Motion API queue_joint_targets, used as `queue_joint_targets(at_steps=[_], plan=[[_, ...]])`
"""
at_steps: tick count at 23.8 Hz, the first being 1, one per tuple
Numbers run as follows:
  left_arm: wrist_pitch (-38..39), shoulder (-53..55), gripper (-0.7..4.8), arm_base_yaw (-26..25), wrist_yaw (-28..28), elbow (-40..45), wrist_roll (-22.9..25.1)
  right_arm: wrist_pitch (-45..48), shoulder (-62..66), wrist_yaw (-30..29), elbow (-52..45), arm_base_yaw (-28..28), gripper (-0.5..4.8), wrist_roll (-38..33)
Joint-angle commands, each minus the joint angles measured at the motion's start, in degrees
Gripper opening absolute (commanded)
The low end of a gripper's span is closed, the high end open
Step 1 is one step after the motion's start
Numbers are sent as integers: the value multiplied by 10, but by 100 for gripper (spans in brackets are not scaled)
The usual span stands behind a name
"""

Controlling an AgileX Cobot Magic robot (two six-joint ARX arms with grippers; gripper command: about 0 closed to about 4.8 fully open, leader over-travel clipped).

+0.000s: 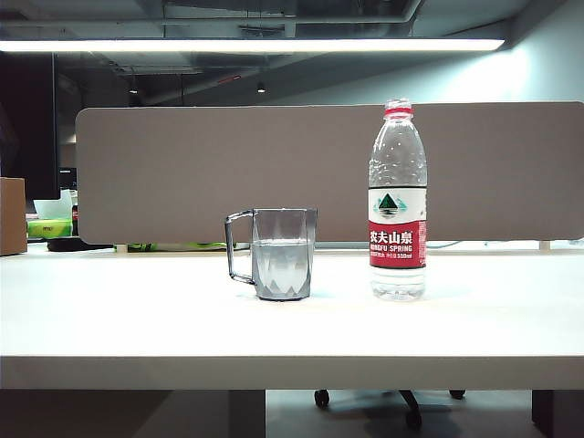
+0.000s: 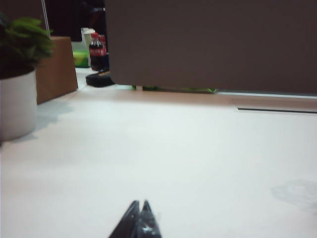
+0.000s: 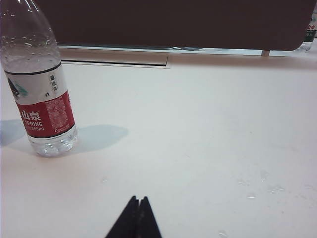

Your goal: Pick up the mineral water bottle on the table and pour water into the mug until it's half full.

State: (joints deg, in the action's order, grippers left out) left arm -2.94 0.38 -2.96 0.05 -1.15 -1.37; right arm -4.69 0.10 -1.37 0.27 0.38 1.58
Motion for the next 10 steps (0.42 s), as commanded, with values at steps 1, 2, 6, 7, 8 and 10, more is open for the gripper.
queue_joint_targets(at_steps=[1, 2, 6, 7, 8, 10], plan=[[-12, 0, -5, 1, 2, 7, -27, 4, -1, -1, -2, 1, -1, 0], [-10, 0, -5, 1, 2, 7, -37, 4, -1, -1, -2, 1, -1, 0], [-8, 0, -5, 1, 2, 7, -36, 4, -1, -1, -2, 1, -1, 0], [-8, 0, -5, 1, 2, 7, -36, 4, -1, -1, -2, 1, -1, 0], [-8, 0, -5, 1, 2, 7, -36, 4, -1, -1, -2, 1, -1, 0], [-8, 0, -5, 1, 2, 7, -36, 4, -1, -1, -2, 1, -1, 0]])
